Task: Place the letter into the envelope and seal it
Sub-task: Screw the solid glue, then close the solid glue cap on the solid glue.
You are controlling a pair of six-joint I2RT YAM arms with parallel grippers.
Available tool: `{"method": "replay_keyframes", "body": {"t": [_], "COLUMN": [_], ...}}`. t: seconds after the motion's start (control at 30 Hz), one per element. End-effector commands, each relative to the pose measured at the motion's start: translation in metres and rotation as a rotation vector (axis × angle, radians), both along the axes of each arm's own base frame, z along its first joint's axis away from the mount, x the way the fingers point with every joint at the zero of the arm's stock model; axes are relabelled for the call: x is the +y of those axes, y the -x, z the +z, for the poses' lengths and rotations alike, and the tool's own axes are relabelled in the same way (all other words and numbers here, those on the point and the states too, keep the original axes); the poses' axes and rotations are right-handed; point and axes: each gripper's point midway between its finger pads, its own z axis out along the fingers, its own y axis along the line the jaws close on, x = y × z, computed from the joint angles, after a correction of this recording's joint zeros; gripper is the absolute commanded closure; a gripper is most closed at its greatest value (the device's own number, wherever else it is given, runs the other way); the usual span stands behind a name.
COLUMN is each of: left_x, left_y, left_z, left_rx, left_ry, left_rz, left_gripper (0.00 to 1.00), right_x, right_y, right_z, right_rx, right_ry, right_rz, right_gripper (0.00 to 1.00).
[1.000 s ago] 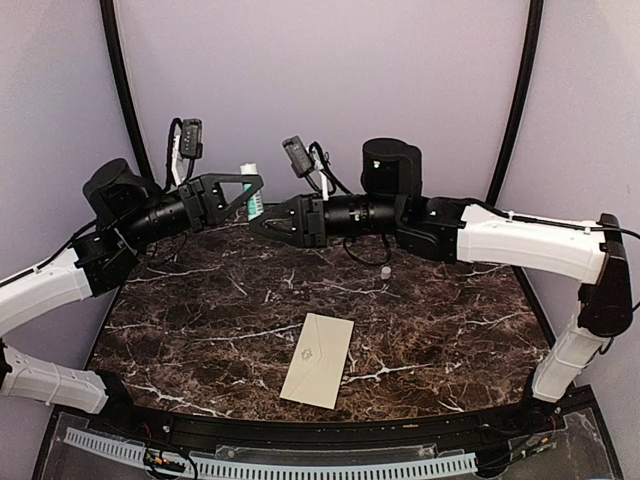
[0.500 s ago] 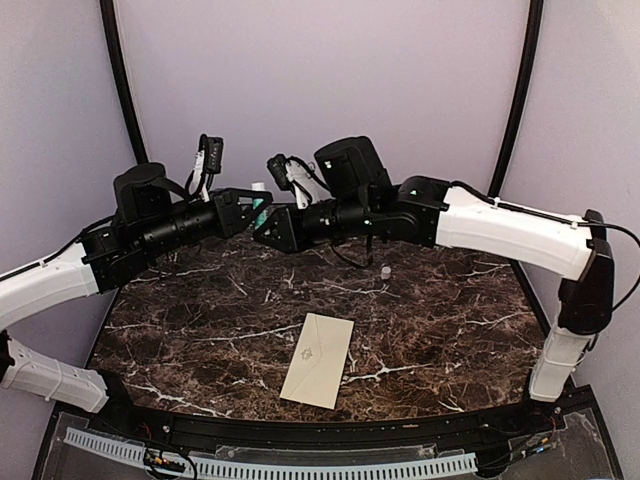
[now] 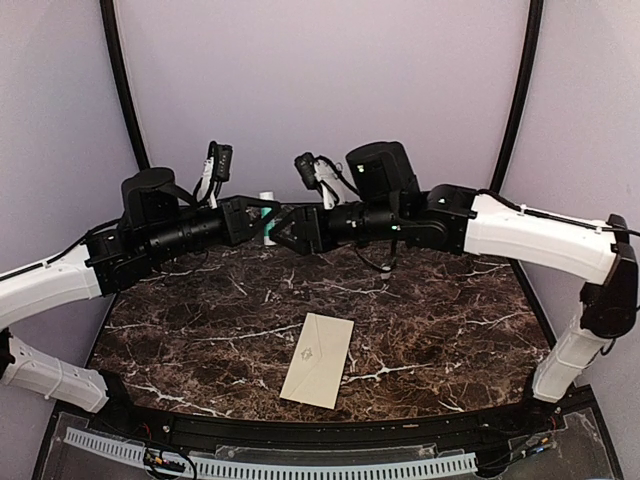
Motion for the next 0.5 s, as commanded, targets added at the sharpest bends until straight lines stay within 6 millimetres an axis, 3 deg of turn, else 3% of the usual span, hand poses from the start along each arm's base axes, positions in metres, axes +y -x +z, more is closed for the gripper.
{"method": "replay_keyframes", "body": {"t": [0.0, 0.2, 0.4, 0.47], "left_x": [0.011, -0.008, -0.028, -0.031], "left_y": [0.005, 0.027, 0.050, 0.049], "left_z": [0.019, 0.020, 0.010, 0.005], "left_rx": [-0.031, -0.119, -0.149, -0.146], "left_ry": [0.028, -0.008, -0.049, -0.067], "left_rz": [0.023, -0.158, -0.347, -0.347], "left_gripper": [1.00, 1.00, 1.00, 1.00], "right_x": [-0.039, -0.079, -0.076, -0.070], "right_y": [0.006, 0.000, -0.015, -0.016], "right_z": [0.049, 0.059, 0.073, 0.074], "right_rx": [-0.030, 0.013, 0.083, 0.104], "right_ry": [-0.175, -0.249, -0.246, -0.239], "right_rz": [0.028, -0.015, -0.100, -0.106], "right_gripper": [0.42, 0.39, 0.44, 0.45]}}
